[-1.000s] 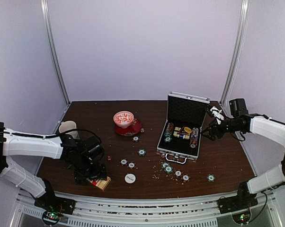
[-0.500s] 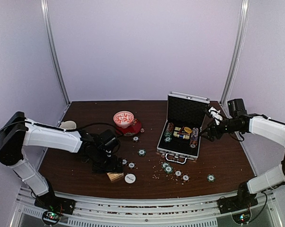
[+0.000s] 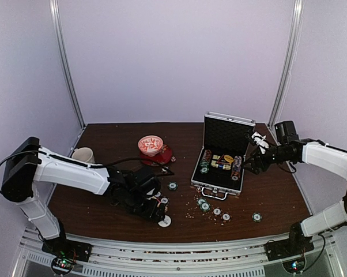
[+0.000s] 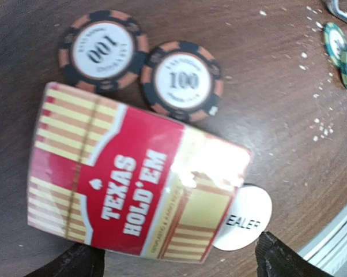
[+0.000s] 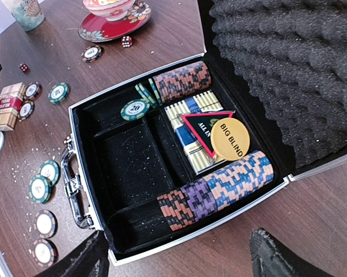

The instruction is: Pack up texas hold em set

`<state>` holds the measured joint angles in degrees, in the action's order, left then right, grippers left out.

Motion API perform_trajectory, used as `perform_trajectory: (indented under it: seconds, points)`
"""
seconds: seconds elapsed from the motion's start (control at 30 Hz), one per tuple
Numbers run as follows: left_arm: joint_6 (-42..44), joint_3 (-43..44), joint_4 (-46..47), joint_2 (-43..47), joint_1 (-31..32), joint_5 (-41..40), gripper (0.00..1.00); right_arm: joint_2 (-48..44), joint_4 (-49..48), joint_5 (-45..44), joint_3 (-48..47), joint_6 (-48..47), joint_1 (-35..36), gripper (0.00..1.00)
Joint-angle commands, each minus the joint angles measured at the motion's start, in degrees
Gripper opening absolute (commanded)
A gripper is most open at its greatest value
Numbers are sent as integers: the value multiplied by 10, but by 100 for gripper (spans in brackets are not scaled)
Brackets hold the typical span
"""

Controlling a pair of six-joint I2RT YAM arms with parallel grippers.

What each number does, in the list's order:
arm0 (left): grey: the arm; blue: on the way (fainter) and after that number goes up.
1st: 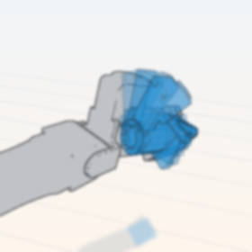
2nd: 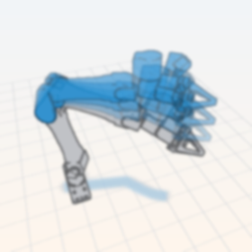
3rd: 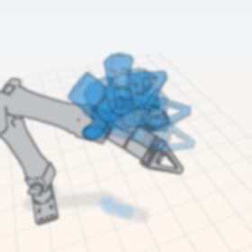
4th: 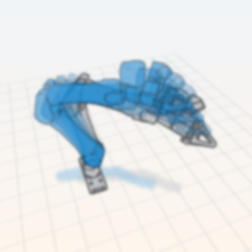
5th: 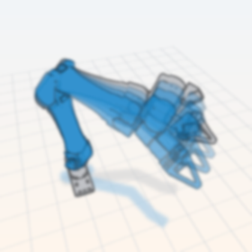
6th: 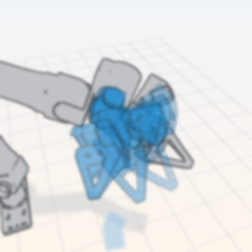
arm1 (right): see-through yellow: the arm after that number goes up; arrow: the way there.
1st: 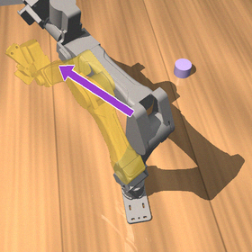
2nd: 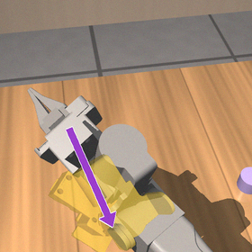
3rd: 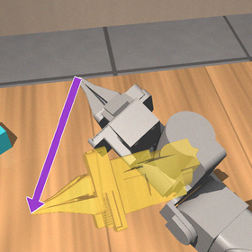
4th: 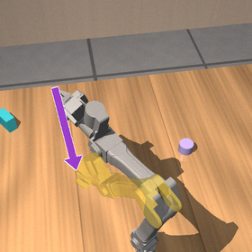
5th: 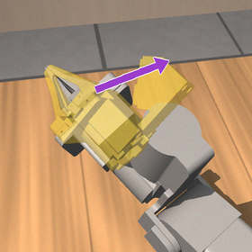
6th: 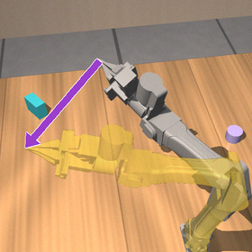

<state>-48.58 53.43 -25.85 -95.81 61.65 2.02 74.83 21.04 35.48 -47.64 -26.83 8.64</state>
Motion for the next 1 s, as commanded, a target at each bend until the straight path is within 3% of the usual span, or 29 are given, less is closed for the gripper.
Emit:
perform_trajectory:
  seconds: [0.0,0.2,0.4,0.53,0.73,0.97]
  points:
    - [30,7,30,12,6,10,93,-4,29,-20,-21,-9,16,84]
    - [32,34,-97,68,6,-37,96,-4,116,-80,-73,-23,96,83]
    - [163,154,-168,81,-27,-207,98,14,178,-141,-157,-16,219,82]
    - [239,171,-97,83,-120,-241,98,74,195,-147,-224,24,287,82]
    - [379,138,127,86,-216,-239,98,203,183,-143,-320,73,406,78]
    - [403,156,169,66,-259,-267,97,316,117,-165,-368,151,499,78]
